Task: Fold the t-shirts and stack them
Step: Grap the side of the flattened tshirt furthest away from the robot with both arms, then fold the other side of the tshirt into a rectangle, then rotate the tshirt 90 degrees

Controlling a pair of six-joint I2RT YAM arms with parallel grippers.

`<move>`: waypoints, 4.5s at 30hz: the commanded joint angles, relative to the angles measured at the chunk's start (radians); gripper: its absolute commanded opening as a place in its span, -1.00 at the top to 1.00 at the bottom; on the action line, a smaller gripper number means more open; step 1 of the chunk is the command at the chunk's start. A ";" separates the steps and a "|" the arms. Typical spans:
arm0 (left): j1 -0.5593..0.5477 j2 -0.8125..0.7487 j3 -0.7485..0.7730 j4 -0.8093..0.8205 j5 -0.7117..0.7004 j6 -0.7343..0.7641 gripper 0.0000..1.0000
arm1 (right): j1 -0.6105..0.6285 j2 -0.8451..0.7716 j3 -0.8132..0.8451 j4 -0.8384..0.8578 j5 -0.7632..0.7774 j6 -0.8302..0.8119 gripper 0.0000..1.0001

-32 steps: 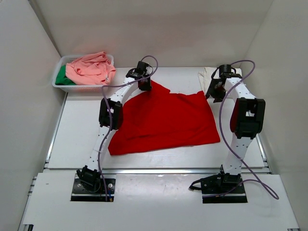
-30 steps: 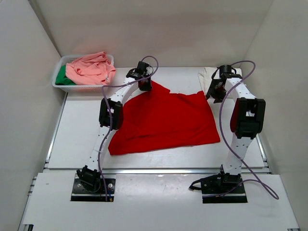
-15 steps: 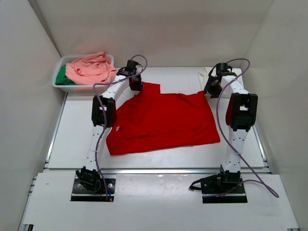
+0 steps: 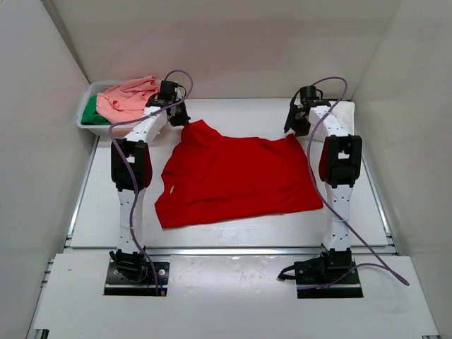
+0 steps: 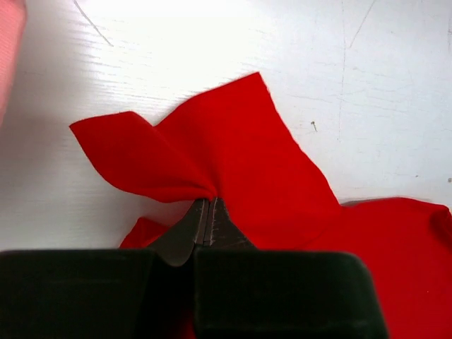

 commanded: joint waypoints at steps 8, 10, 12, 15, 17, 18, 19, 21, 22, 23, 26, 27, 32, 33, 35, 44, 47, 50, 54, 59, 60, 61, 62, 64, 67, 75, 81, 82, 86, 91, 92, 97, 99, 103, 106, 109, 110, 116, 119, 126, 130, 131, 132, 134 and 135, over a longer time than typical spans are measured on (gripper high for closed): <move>0.024 -0.092 -0.037 0.027 0.037 0.016 1.00 | 0.025 0.064 0.082 -0.069 0.102 -0.020 0.31; 0.025 -0.101 -0.045 0.031 0.043 0.013 1.00 | 0.028 0.063 0.083 -0.080 0.114 -0.017 0.48; 0.025 -0.101 -0.047 0.029 0.038 0.014 1.00 | 0.031 0.055 0.079 -0.091 0.138 -0.022 0.68; 0.024 -0.102 -0.046 0.029 0.040 0.011 1.00 | 0.041 0.040 0.077 -0.111 0.156 -0.020 0.90; 0.026 -0.102 -0.041 0.027 0.053 0.014 1.00 | 0.041 0.024 0.071 -0.105 0.164 -0.028 0.86; 0.026 -0.102 -0.036 0.025 0.053 0.011 1.00 | 0.043 0.019 0.059 -0.103 0.164 -0.030 0.77; 0.023 -0.104 -0.031 0.020 0.056 0.009 1.00 | 0.048 0.005 0.052 -0.101 0.163 -0.030 0.68; 0.024 -0.111 -0.031 0.014 0.052 0.015 1.00 | 0.049 -0.018 0.035 -0.088 0.166 -0.033 0.58; 0.023 -0.113 -0.028 0.012 0.057 0.017 1.00 | 0.051 -0.027 0.024 -0.092 0.170 -0.033 0.54; 0.025 -0.116 -0.028 0.011 0.061 0.015 1.00 | 0.050 -0.037 0.015 -0.099 0.173 -0.030 0.51; 0.026 -0.129 -0.038 0.010 0.063 0.016 1.00 | 0.053 -0.054 -0.006 -0.089 0.171 -0.021 0.60; 0.025 -0.136 -0.041 0.013 0.064 0.017 1.00 | 0.056 -0.056 -0.009 -0.090 0.168 -0.025 0.80; 0.029 -0.157 -0.050 0.009 0.065 0.017 1.00 | 0.063 -0.063 -0.011 -0.110 0.186 -0.018 1.00; 0.029 -0.154 -0.051 0.002 0.064 0.017 1.00 | 0.067 -0.069 -0.012 -0.109 0.189 -0.018 1.00; 0.029 -0.159 -0.045 -0.001 0.068 0.020 1.00 | 0.068 -0.086 -0.023 -0.099 0.187 -0.019 1.00; 0.017 -0.243 -0.074 -0.054 0.073 0.054 1.00 | 0.026 -0.225 -0.159 0.027 0.156 -0.064 1.00; 0.005 -0.315 -0.162 -0.057 0.064 0.077 1.00 | -0.008 -0.261 -0.197 0.050 0.137 -0.070 1.00; -0.006 -0.398 -0.306 -0.043 0.037 0.095 1.00 | -0.029 -0.311 -0.257 0.078 0.118 -0.066 1.00; 0.001 -0.511 -0.459 -0.009 0.035 0.094 1.00 | -0.044 -0.379 -0.368 0.122 0.082 -0.058 0.99; -0.005 -0.614 -0.647 -0.003 0.028 0.103 1.00 | -0.064 -0.485 -0.504 0.166 0.072 -0.055 1.00; -0.009 -0.639 -0.670 0.007 0.024 0.102 1.00 | -0.069 -0.498 -0.543 0.173 0.073 -0.055 1.00; -0.013 -0.662 -0.708 0.014 0.020 0.103 1.00 | -0.072 -0.520 -0.581 0.182 0.063 -0.056 1.00; -0.007 -0.676 -0.746 0.016 0.015 0.103 1.00 | -0.074 -0.543 -0.604 0.185 0.061 -0.054 1.00; -0.008 -0.713 -0.797 0.025 0.010 0.104 1.00 | -0.081 -0.572 -0.682 0.201 0.062 -0.060 1.00; -0.011 -0.765 -0.863 0.025 0.014 0.094 1.00 | -0.096 -0.635 -0.769 0.218 0.065 -0.063 1.00; -0.050 -0.915 -1.005 0.014 0.018 0.055 1.00 | -0.131 -0.778 -0.936 0.233 0.035 -0.055 0.99; -0.074 -1.017 -1.117 0.009 0.040 0.012 1.00 | -0.126 -0.825 -1.004 0.224 0.039 -0.054 1.00; -0.083 -1.034 -1.128 0.005 0.041 0.005 1.00 | -0.127 -0.830 -1.013 0.223 0.038 -0.055 1.00; -0.113 -1.099 -1.179 -0.015 0.026 -0.016 1.00 | -0.131 -0.839 -1.043 0.224 0.037 -0.054 1.00; -0.127 -1.160 -1.233 -0.041 0.035 -0.031 1.00 | -0.129 -0.834 -1.046 0.186 0.050 -0.047 1.00; -0.128 -1.170 -1.242 -0.046 0.033 -0.037 1.00 | -0.126 -0.835 -1.040 0.160 0.065 -0.046 1.00; -0.140 -1.212 -1.276 -0.104 -0.003 -0.068 0.94 | -0.098 -0.814 -0.980 0.002 0.180 -0.039 0.85; -0.123 -1.228 -1.255 -0.131 -0.032 -0.074 0.55 | -0.075 -0.824 -0.951 -0.071 0.216 -0.029 0.60; -0.094 -1.249 -1.155 -0.147 -0.069 -0.073 0.21 | -0.020 -0.877 -0.908 -0.105 0.245 -0.040 0.07; -0.126 -1.178 -1.083 -0.133 -0.068 -0.075 0.10 | -0.004 -0.909 -0.882 -0.055 0.186 -0.055 -0.09; -0.196 -1.091 -1.061 -0.092 -0.070 -0.109 0.11 | -0.003 -0.897 -0.881 0.021 0.090 -0.072 -0.09; -0.217 -1.066 -1.062 -0.076 -0.070 -0.124 0.13 | -0.004 -0.883 -0.884 0.042 0.057 -0.074 -0.07; -0.304 -0.833 -1.082 -0.003 -0.083 -0.244 0.33 | 0.051 -0.726 -0.889 0.090 0.001 -0.079 0.01; -0.309 -0.736 -1.057 -0.015 -0.128 -0.265 0.40 | 0.070 -0.661 -0.887 0.074 0.007 -0.067 0.07; -0.295 -0.253 -0.574 -0.183 -0.148 -0.212 0.44 | 0.200 -0.676 -1.066 -0.060 0.097 0.139 0.24; -0.283 0.109 0.044 -0.417 -0.135 -0.164 0.43 | 0.373 -0.814 -1.213 -0.005 0.026 0.310 0.23; -0.275 0.260 0.316 -0.516 -0.124 -0.162 0.44 | 0.416 -0.849 -1.237 0.016 0.003 0.355 0.23; -0.266 0.364 0.603 -0.579 -0.093 -0.166 0.44 | 0.467 -0.881 -1.249 0.057 -0.033 0.383 0.23; -0.205 0.482 0.712 -0.561 0.037 -0.208 0.52 | 0.571 -0.906 -1.262 0.130 -0.068 0.456 0.21; -0.180 0.446 0.536 -0.476 0.071 -0.211 0.55 | 0.618 -0.924 -1.265 0.185 -0.095 0.474 0.17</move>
